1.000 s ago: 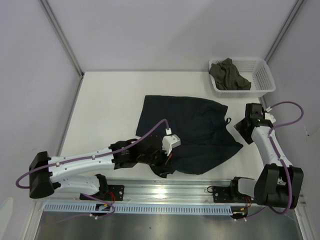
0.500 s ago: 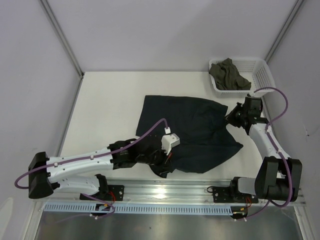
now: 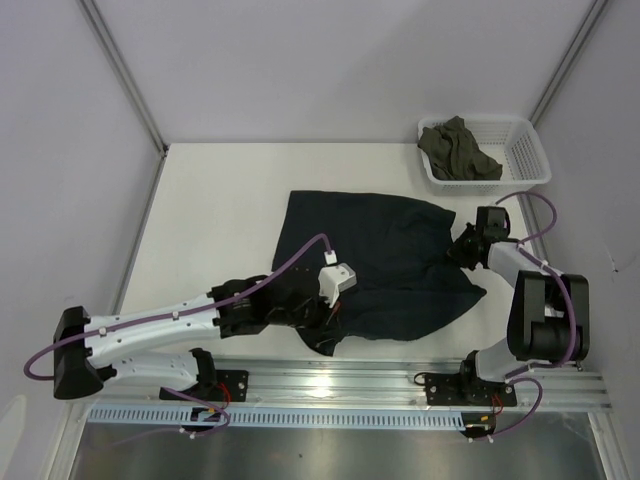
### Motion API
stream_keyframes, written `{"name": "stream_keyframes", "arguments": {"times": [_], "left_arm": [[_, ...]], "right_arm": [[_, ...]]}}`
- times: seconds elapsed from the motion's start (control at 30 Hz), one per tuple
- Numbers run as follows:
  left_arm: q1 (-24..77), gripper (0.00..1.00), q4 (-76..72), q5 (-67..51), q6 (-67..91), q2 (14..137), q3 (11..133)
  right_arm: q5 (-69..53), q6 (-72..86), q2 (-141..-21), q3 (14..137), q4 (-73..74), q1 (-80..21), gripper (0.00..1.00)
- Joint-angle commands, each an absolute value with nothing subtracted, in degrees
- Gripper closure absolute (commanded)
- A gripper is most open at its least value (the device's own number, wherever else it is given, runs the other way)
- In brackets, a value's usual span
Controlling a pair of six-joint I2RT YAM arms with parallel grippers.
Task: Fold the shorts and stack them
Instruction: Fold the shorts
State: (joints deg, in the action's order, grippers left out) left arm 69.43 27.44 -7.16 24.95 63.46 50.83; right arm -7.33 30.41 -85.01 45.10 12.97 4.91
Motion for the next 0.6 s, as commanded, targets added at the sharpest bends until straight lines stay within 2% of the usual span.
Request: {"name": "stream_keyframes", "arguments": {"times": [0.0,0.2,0.57], "left_arm": [[69.7,1.0,29.52,-4.67,23.91,60.3,55.89],[67.86,1.0,33.31,-2.9,23.73,58.89,59.5],[56.53,1.0,32.35,-6.76,22.15,60.29,60.55]], "right_arm": [[-3.35,31.55,-89.54,44.03,10.55,5.1,1.0],[5.18,34.8,-94.04,45.52,13.18,5.19,1.0],[3.08,37.62,-104.75,56.06,14.58,2.64,1.0]]}}
